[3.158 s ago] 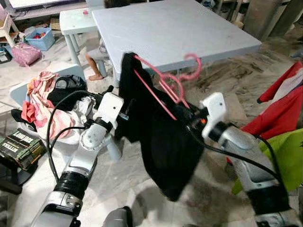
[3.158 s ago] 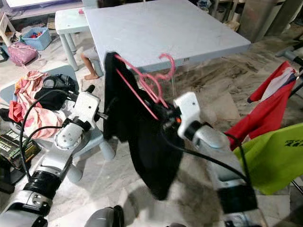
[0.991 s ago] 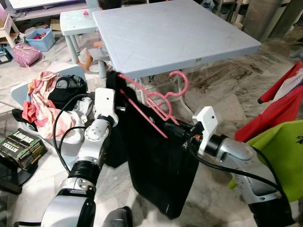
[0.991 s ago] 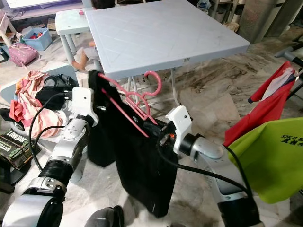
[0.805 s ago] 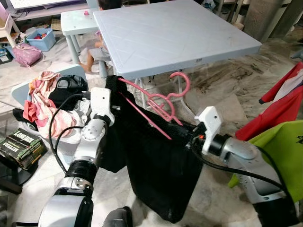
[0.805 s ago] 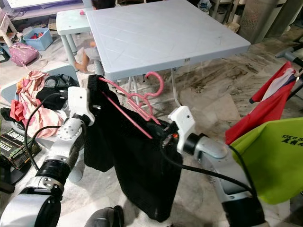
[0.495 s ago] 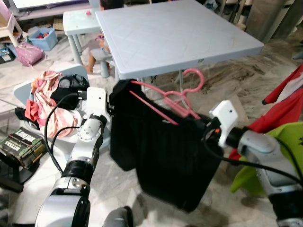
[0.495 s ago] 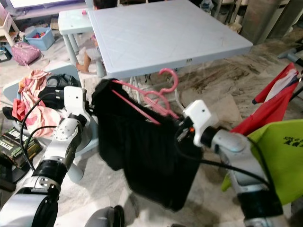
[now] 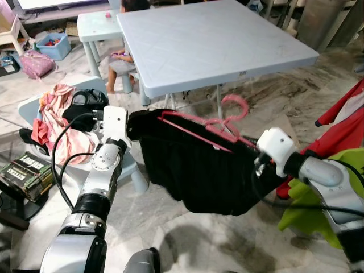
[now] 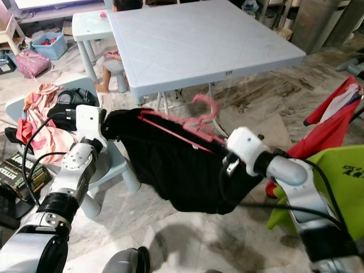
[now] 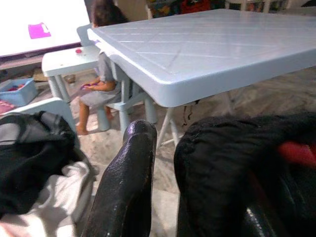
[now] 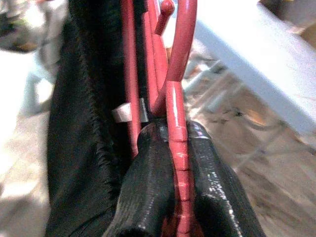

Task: Hang hanger

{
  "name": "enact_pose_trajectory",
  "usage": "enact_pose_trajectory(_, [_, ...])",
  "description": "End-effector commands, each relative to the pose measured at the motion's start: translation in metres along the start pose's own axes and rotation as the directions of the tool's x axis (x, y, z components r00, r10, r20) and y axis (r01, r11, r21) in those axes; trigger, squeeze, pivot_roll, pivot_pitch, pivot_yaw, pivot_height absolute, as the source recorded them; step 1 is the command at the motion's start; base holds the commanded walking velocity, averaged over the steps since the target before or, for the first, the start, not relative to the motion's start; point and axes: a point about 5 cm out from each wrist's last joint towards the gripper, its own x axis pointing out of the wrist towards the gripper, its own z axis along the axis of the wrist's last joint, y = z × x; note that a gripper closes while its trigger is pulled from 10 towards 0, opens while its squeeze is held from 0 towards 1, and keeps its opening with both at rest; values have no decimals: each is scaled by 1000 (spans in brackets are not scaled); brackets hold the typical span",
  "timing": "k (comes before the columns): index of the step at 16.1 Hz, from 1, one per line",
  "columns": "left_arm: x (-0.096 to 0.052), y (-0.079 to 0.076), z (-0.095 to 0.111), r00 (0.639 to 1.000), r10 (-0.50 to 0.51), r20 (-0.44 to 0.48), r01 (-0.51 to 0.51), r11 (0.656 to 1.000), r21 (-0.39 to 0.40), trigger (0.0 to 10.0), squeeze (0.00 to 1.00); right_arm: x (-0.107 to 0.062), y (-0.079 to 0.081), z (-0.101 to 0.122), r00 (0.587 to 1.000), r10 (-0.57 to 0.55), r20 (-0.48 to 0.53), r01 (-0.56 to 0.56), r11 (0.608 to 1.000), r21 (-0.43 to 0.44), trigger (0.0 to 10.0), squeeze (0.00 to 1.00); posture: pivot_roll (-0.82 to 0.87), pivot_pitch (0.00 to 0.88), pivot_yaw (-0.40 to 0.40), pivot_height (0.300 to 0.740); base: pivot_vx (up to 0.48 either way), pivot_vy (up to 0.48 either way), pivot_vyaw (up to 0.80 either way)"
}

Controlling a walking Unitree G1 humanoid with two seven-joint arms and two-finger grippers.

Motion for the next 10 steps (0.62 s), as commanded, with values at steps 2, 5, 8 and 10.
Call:
enact_pose_trajectory(2, [-2, 25, 2, 996, 94, 0, -94, 996, 9, 0, 0, -26, 2, -13, 986, 148, -78, -149, 989, -2, 10000, 0, -98, 59, 38, 740, 0, 0, 0])
enact_pose_trajectory(5, [-4, 25, -1, 995, 97, -9, -97, 995, 1, 0, 0, -49, -18, 4, 973, 230, -3, -226, 958, 175, 10000, 0, -103, 65, 42, 740, 0, 0, 0])
enact_pose_trajectory(8, [-4, 17, -9, 997, 63, -50, -64, 998, -4, 0, 0, -57, -31, 38, 947, 259, 191, -305, 911, 279, 10000, 0, -104, 65, 44, 740, 0, 0, 0])
enact_pose_trajectory(10, [-5, 12, -14, 996, 40, -83, -41, 999, -5, 0, 0, -61, -35, 60, 909, 267, 319, -369, 873, 320, 10000, 0, -100, 67, 49, 740, 0, 0, 0])
